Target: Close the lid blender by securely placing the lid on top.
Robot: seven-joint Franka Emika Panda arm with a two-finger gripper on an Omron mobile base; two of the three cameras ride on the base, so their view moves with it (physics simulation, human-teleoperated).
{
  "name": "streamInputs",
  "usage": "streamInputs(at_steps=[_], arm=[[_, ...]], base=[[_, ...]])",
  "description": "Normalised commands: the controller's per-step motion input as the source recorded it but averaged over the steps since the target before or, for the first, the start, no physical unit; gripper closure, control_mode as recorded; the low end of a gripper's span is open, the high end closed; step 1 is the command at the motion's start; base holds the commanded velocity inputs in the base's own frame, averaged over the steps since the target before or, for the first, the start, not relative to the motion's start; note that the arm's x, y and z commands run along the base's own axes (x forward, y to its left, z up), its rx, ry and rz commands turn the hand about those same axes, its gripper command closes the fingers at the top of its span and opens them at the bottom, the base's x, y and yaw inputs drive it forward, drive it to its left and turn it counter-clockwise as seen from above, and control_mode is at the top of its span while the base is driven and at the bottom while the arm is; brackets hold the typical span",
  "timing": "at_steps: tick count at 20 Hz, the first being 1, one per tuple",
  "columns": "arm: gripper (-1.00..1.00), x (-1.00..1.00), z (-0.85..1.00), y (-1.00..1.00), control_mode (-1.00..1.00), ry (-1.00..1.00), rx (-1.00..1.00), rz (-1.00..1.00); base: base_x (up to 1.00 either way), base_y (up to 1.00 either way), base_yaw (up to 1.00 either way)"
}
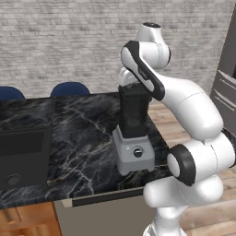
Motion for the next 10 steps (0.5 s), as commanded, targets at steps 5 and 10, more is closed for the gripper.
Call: streamInputs(at_steps=[5, 10], arm=[[1.00, 0.16, -0.47, 0.00, -1.00, 0.00, -0.04, 0.11], [-1.00, 0.02, -0.59, 0.04, -1.00, 0.00, 0.00, 0.07]], base=[[0.00, 0.00, 0.00], [0.00, 0.00, 0.00]])
